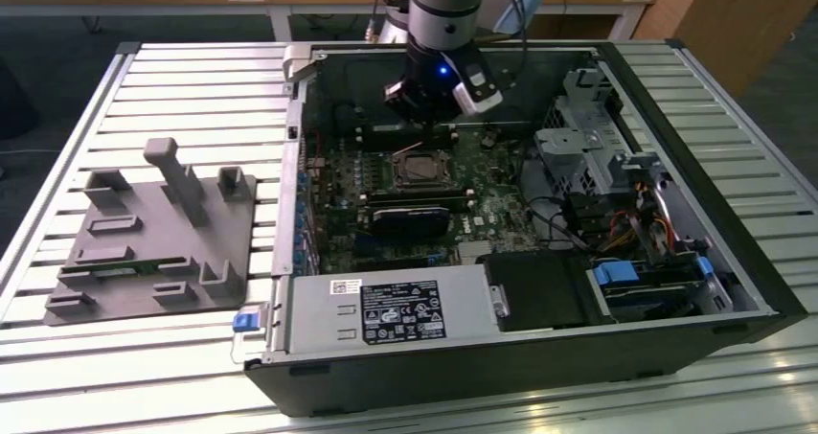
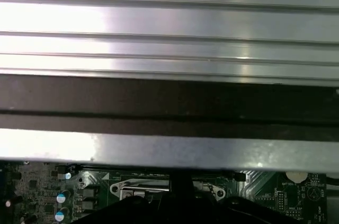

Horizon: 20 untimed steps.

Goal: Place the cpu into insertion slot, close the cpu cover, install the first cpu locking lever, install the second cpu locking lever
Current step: 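Install the first cpu locking lever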

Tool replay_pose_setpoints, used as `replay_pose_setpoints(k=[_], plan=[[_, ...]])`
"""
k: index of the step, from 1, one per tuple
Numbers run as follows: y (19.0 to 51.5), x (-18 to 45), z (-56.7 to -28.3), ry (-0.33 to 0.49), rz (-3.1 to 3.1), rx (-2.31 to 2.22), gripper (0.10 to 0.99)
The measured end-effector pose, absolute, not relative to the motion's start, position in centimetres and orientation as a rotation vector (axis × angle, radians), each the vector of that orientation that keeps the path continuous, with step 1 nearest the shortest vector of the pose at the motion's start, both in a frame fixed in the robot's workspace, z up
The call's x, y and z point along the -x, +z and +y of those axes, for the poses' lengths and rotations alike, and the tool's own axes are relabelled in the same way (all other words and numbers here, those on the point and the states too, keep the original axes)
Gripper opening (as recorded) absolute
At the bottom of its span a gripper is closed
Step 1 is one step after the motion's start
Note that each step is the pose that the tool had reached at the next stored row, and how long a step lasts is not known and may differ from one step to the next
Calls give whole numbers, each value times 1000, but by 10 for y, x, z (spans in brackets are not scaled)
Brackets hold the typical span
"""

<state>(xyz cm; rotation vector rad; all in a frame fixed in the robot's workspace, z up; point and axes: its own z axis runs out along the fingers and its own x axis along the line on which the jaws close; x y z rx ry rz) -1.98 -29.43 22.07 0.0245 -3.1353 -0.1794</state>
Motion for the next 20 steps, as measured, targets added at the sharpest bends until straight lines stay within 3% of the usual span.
replay_pose_setpoints(k=[20], plan=[[201,14,-293,-174,-3135,-24,106]])
